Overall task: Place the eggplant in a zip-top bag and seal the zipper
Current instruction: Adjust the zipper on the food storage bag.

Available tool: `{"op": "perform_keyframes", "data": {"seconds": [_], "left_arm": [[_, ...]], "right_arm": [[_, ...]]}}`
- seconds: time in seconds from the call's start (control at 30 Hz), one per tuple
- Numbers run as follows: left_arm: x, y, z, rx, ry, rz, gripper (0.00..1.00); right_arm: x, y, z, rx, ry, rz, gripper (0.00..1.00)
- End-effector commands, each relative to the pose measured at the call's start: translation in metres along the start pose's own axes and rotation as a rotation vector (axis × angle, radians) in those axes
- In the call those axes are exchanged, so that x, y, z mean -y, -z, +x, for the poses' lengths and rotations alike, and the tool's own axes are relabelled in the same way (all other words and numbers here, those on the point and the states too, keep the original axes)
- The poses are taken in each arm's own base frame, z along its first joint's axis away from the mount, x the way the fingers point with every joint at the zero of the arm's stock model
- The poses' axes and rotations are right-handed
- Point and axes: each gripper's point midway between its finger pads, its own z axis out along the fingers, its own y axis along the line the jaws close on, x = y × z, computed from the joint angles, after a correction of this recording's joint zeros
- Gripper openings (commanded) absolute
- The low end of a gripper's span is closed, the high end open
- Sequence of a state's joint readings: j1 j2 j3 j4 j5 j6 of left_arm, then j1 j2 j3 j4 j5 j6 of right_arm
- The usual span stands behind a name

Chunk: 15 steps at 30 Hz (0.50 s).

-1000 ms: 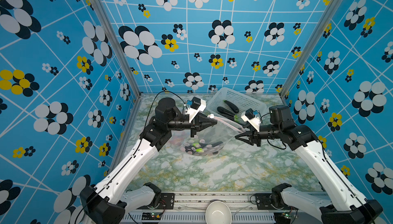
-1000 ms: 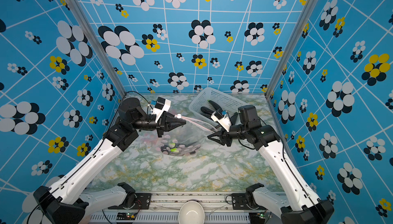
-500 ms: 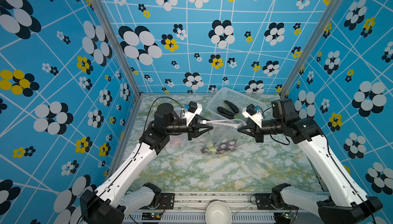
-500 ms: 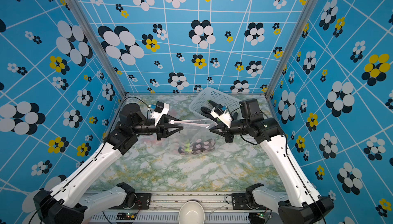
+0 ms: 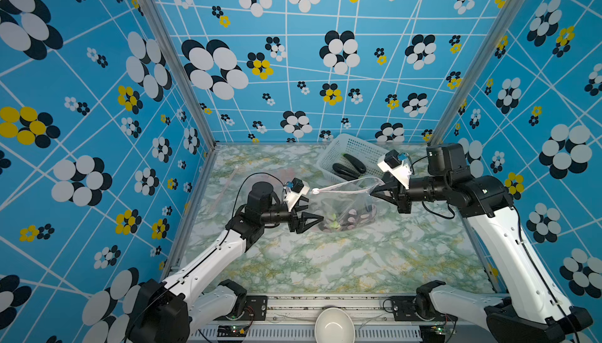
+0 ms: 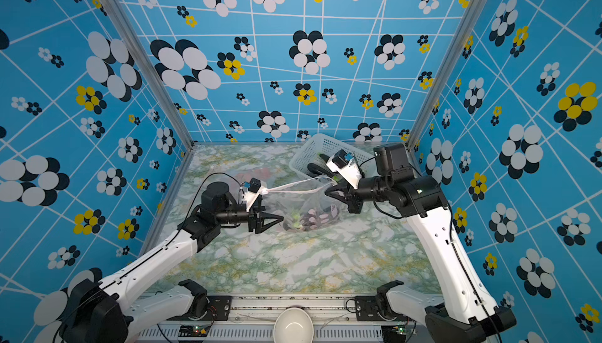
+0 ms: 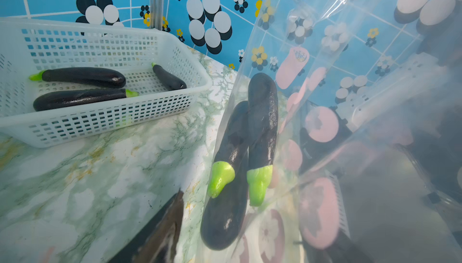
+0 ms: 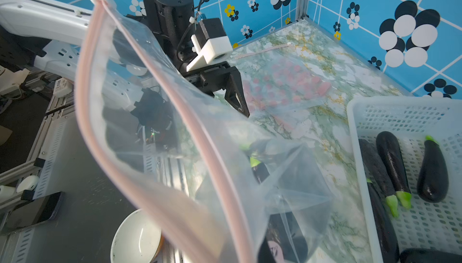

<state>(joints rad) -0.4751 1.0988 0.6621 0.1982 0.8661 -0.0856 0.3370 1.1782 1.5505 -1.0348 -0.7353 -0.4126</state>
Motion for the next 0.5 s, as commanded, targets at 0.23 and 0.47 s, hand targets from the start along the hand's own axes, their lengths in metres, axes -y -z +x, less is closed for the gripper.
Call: {"op": "perform_keyframes", "data": {"seconds": [0.23, 0.47], "left_arm": [[-0.004, -0.003, 0.031, 0.026, -0.080, -0.071, 0.71], [-0.014, -0.009, 0.048, 0.037, -0.084, -0.099, 0.48]], "right_arm": [[0.000, 0.027, -0.043, 0.130, -0.021, 0.079, 0.00], [-0.010, 0.037, -0.058, 0.170, -0.005, 0.057, 0.00]]}}
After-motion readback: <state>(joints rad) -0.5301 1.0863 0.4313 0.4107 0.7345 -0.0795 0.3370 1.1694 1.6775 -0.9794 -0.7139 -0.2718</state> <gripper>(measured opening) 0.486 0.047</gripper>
